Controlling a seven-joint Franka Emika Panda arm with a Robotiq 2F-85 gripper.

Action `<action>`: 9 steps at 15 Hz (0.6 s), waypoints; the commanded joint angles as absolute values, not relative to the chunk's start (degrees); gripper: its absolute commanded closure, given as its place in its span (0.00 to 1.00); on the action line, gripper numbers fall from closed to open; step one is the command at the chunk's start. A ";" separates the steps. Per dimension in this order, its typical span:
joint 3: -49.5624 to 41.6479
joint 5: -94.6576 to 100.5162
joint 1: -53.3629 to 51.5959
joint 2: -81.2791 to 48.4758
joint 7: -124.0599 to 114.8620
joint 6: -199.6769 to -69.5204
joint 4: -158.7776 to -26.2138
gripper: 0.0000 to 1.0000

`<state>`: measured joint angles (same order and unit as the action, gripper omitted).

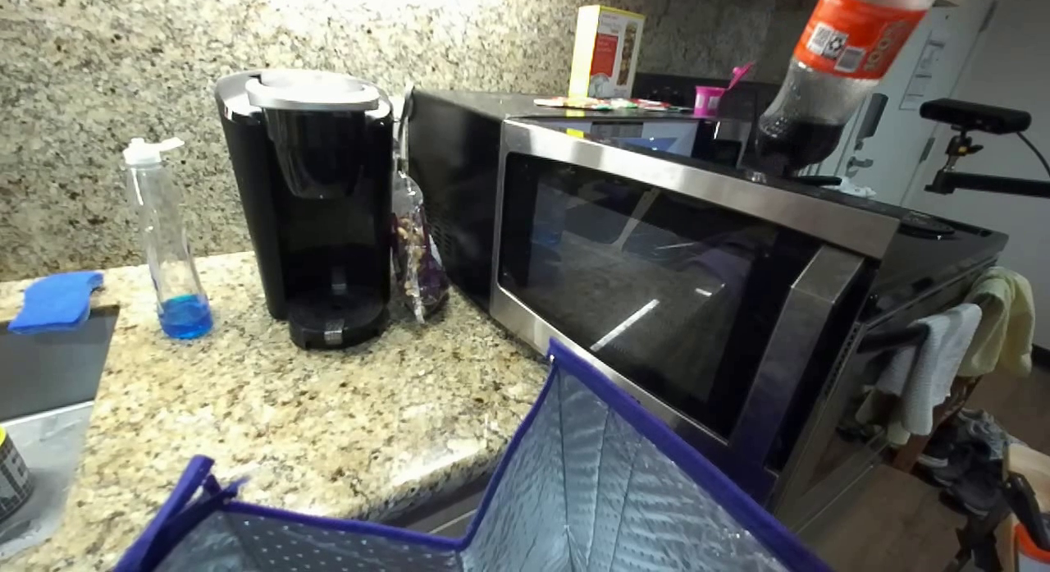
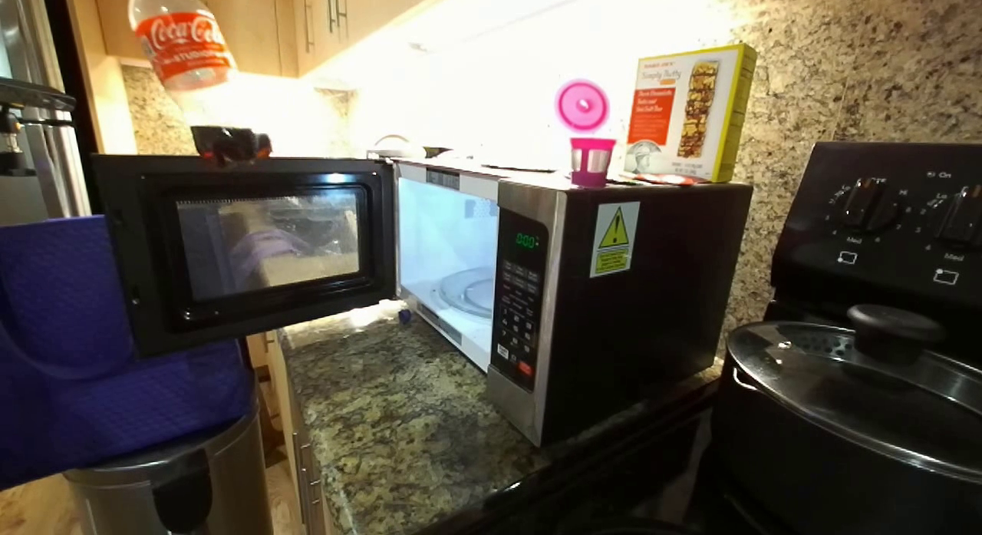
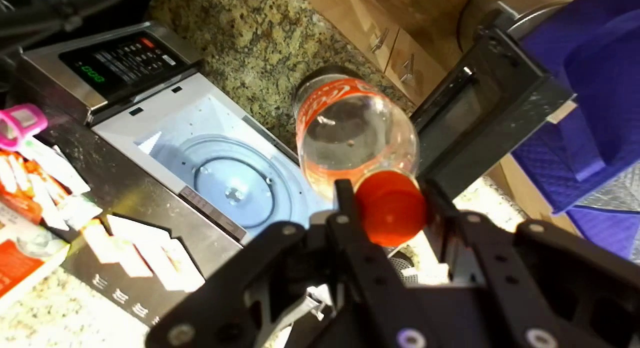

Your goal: Pick up the Coca-Cola bottle from the countertop and put it inside the blue bag

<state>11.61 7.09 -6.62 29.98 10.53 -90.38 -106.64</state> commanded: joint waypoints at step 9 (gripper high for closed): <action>32.99 22.57 -13.65 12.89 0.27 -80.57 -82.89 0.89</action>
